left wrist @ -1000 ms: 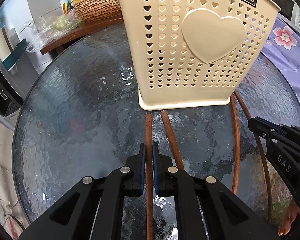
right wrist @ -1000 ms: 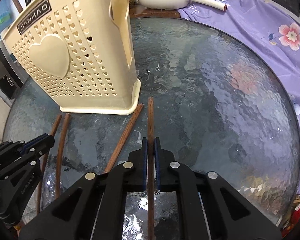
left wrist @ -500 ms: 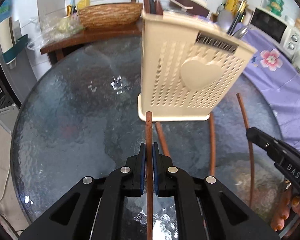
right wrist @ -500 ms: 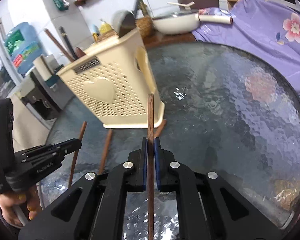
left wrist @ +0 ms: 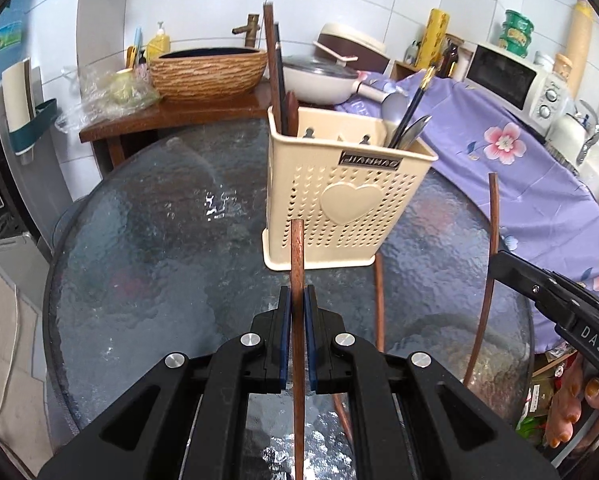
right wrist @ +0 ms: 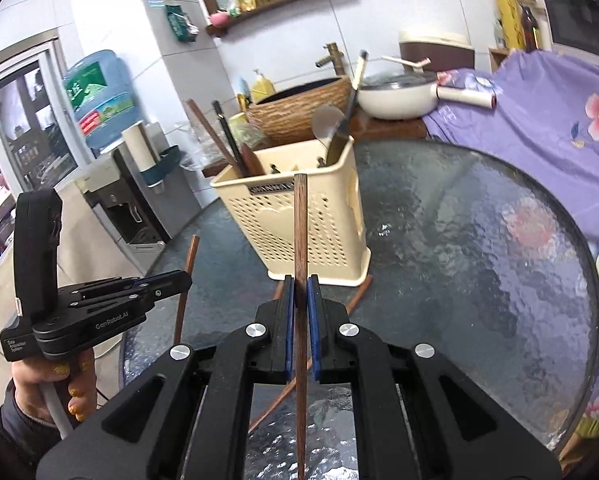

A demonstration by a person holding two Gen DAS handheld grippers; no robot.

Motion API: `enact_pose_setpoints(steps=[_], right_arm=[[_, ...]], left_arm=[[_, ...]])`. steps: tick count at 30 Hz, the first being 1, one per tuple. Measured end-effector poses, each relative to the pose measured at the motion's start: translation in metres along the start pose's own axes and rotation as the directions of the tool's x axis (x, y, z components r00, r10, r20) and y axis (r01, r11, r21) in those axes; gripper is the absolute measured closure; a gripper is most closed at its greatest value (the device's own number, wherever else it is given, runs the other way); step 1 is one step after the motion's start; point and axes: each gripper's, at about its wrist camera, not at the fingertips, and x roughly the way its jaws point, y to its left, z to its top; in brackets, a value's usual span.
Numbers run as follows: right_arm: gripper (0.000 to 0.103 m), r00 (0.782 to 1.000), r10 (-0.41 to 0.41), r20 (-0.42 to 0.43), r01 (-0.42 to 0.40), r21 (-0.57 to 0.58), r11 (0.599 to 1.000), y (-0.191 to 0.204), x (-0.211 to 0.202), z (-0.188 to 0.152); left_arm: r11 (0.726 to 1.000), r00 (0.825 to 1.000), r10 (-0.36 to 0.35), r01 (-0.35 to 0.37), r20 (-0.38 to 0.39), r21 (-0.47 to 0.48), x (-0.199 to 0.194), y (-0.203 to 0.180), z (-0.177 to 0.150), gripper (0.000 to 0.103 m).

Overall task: Organize utensils
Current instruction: 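Lift both brown chopsticks and carry them above the cream holder with both tools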

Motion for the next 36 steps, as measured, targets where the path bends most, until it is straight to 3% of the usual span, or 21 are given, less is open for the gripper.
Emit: enact_pose_setpoints(steps=[10,20,27,36], right_arm=[[0.096,0.999,0.036,0.008,-0.036,-0.052,0.998,0.012,-0.026,0.005],[0.096,0.998,0.052,0.018,-0.05,-0.098,0.994,0.025,-0.039,0.015],[0.096,0.996,0.065,0.06,-0.057,-0.129,0.99,0.038,-0.053,0.047],[0.096,0.99,0.057,0.126,-0.035,-0.166,0.986,0.058,-0.067,0.112]], left_arm=[[0.999,0.995,-0.028,0.024,0.101,0.038,-0.041,-0.006,0.007,0.097],[0.998,0.99,-0.039,0.033,0.134,0.044,-0.057,-0.007,0.009,0.097],[0.998,0.983,-0.055,0.046,0.177,0.052,-0.076,-0.012,0.03,0.097],[0.997,0.958,-0.073,0.065,0.276,0.039,-0.113,-0.022,0.096,0.097]])
